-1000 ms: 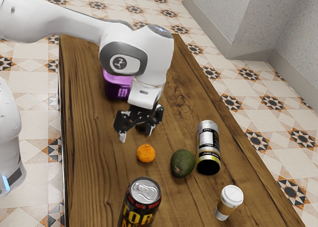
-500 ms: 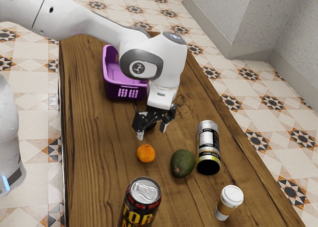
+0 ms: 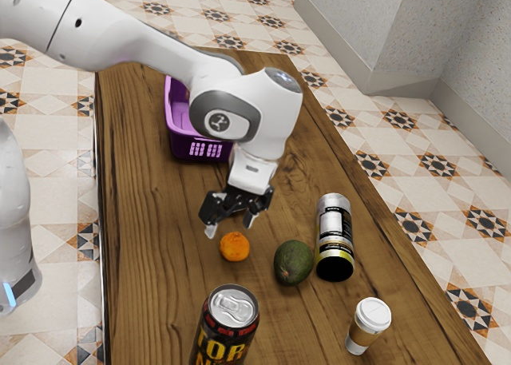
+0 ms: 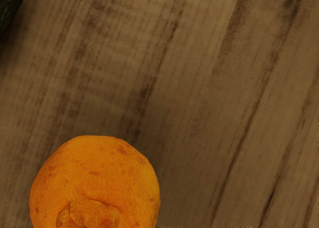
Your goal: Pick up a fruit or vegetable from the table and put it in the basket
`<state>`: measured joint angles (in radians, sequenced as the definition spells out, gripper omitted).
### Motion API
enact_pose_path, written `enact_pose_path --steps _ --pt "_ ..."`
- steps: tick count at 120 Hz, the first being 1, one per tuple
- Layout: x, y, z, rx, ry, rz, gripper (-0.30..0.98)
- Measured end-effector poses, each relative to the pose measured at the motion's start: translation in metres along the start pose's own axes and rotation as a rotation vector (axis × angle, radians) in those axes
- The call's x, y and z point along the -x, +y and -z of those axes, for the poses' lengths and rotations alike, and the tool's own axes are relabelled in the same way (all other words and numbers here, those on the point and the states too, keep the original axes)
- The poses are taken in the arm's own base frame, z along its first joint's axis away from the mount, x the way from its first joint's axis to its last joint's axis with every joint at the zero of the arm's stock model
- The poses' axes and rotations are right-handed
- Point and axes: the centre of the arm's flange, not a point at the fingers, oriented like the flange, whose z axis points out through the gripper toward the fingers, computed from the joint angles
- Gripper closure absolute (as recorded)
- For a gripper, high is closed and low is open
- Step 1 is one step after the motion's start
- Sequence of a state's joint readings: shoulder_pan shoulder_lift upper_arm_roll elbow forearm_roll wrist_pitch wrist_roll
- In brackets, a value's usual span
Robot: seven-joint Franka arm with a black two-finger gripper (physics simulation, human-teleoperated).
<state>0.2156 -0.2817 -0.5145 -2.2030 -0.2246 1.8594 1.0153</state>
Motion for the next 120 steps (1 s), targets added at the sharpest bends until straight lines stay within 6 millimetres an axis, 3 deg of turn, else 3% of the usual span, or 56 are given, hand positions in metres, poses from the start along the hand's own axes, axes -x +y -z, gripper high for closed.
enact_pose_path --steps 48,120 --pt "0.009 -0.004 -0.014 0.006 -0.010 0.031 0.00" --pt "-0.005 -0.015 -0.042 -0.034 0.028 0.040 0.00"
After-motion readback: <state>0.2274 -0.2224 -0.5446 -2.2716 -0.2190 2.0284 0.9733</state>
